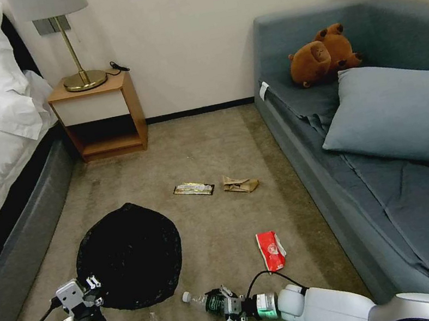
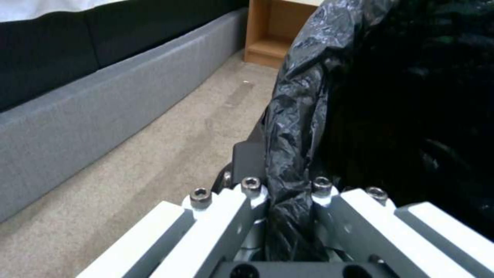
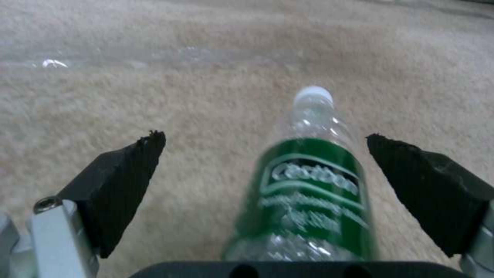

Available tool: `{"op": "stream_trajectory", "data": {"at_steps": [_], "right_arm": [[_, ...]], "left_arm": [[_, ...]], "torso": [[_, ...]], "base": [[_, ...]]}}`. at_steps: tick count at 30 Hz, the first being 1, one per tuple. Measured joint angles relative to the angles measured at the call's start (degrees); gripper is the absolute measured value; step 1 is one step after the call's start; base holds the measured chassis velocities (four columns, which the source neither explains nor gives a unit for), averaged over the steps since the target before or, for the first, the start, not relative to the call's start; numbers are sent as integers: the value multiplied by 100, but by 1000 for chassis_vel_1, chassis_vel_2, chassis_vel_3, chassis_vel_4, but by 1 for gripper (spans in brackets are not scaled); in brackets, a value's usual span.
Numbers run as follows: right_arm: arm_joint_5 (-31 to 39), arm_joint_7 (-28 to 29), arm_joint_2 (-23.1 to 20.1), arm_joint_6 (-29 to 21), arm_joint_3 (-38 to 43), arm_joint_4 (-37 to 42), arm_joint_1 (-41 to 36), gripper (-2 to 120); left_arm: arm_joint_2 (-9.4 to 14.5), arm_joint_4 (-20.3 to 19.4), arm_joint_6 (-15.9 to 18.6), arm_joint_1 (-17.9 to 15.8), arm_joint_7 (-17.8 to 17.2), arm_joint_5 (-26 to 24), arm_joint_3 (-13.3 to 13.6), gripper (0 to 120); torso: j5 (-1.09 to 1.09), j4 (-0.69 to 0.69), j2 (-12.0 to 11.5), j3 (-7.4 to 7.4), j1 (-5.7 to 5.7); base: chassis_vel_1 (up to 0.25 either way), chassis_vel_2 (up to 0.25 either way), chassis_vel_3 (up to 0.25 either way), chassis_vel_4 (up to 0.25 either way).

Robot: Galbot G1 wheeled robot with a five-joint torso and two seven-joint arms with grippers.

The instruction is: Pick up the trash bin, then pick up the garbage on the floor and place it into the trash bin.

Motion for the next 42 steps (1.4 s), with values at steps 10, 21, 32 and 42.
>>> {"op": "stream_trajectory", "data": {"at_steps": [10, 21, 32, 42], "right_arm": [[-105, -382, 258, 275, 249, -837, 23, 100], [-169, -628, 307, 427, 495, -1138, -16, 78], [-167, -621, 363, 486, 558, -1225, -20, 42], [-265, -615, 378, 578, 691, -1218, 5, 32]], "left_arm": [[1, 10, -11, -5, -9, 19, 29, 1], [1, 35, -16, -47, -26, 42, 54, 1], [1, 77, -12, -106, -42, 64, 60, 1], [1, 116, 9, -165, -40, 64, 56, 1]], "torso": [[1, 0, 0, 0, 0], [1, 0, 0, 0, 0], [1, 0, 0, 0, 0], [1, 0, 0, 0, 0]], "base": [[0, 0, 0, 0], [0, 0, 0, 0], [0, 0, 0, 0], [0, 0, 0, 0]]}}
